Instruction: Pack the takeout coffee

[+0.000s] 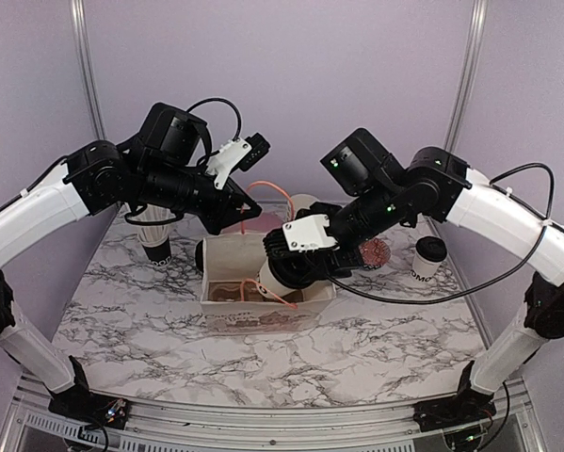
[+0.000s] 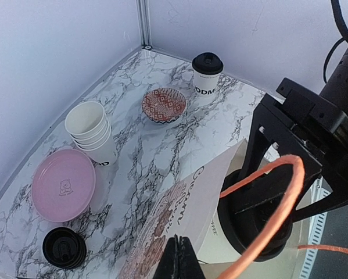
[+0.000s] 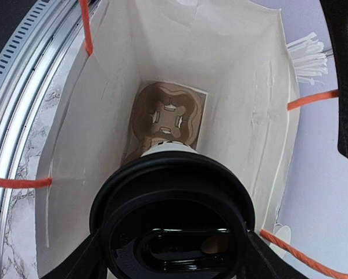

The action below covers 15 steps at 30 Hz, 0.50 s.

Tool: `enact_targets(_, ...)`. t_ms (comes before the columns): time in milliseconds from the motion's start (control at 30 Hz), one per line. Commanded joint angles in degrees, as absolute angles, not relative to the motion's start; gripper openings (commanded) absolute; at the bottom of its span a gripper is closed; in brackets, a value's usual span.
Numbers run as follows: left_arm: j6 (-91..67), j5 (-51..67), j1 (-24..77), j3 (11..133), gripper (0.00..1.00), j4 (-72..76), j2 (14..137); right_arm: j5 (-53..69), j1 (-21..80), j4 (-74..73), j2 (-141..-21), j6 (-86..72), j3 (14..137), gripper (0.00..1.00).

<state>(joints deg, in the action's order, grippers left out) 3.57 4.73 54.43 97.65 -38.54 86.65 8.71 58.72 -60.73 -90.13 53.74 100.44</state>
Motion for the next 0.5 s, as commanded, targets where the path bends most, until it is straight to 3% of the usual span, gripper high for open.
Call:
enact_targets(0,2.35,6.19,54.18,96.81,0.09,-38.86,85.00,6.55,59.36,-61.19,-89.94,55.69,100.87,0.47)
enact_targets(167,1.93,8.04,54.27,96.24,0.55,-39.26,82.81,5.38,60.43,-64.85,-91.63,57.70,103.08,0.45)
enact_targets(333,1.01,10.20,54.55,97.34,0.72,-39.49,79.27,1.58,64.25,-67.70,-92.42,57.76,103.99,0.42)
enact_targets(467,1.44,8.73,54.67,98.69,0.77,-39.44,75.73,0.26,66.68,-70.09,-92.42,56.81,105.34,0.42)
